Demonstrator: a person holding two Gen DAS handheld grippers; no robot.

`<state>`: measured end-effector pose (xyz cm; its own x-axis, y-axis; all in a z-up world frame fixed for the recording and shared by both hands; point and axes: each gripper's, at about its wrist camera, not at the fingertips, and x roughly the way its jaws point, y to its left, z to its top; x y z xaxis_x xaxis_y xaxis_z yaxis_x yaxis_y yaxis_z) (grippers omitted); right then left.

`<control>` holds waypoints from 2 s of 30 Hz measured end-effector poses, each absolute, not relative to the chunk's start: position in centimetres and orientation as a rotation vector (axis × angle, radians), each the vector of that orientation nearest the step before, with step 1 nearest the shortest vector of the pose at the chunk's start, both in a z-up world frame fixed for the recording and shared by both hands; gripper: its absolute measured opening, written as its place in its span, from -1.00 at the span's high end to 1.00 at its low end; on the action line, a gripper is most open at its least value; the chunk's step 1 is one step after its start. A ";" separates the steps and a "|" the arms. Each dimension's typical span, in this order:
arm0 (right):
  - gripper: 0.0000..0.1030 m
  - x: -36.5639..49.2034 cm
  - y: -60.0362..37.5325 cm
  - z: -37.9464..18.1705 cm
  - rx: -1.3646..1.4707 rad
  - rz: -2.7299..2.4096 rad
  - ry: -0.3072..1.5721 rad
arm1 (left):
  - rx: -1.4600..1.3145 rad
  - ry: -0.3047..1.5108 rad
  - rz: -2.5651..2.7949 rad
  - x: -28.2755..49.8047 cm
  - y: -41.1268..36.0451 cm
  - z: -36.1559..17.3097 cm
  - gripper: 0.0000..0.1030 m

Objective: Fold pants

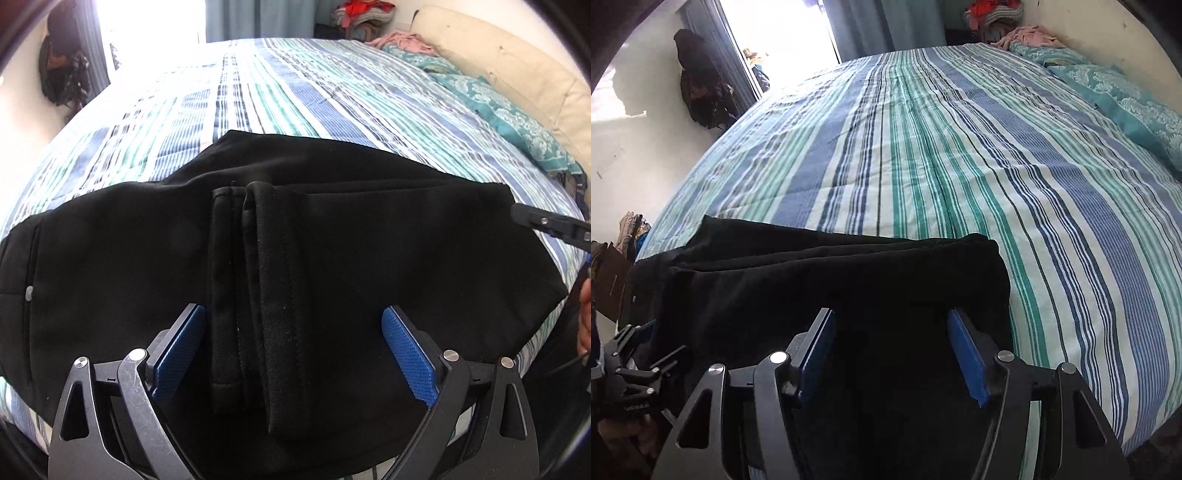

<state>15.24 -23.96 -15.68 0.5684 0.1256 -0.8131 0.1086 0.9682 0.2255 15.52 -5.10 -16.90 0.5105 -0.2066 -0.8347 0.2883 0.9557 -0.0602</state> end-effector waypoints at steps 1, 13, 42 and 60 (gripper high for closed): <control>-0.23 14.3 -23.6 -14.6 0.267 0.012 0.943 | 0.089 0.990 -0.297 15.6 -5.1 -16.9 -0.88; -0.56 8.7 -18.5 -14.4 0.172 0.049 0.899 | -0.083 0.887 -0.349 13.6 -2.4 -14.2 -0.89; -0.58 8.1 -19.7 -14.0 0.207 0.009 0.805 | -0.094 0.802 -0.181 13.3 1.8 -12.2 -0.89; -0.58 8.2 -19.8 -14.3 0.226 0.016 0.810 | -0.183 0.802 -0.063 14.4 6.3 -12.2 -0.89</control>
